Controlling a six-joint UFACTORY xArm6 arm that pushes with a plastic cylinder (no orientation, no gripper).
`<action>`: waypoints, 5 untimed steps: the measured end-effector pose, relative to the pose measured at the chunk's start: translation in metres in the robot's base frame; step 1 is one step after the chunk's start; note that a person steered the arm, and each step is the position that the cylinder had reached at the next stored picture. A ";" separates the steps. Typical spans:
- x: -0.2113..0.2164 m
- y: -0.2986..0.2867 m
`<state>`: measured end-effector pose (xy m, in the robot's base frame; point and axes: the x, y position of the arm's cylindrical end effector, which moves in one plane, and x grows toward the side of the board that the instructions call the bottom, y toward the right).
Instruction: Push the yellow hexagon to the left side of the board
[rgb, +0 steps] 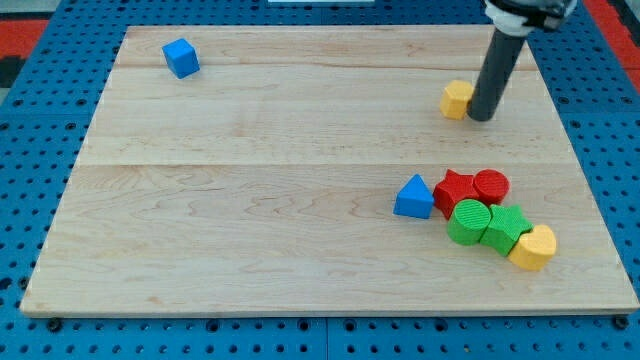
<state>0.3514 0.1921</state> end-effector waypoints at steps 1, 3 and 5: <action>-0.047 -0.012; -0.061 -0.070; -0.069 -0.061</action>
<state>0.2823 0.1310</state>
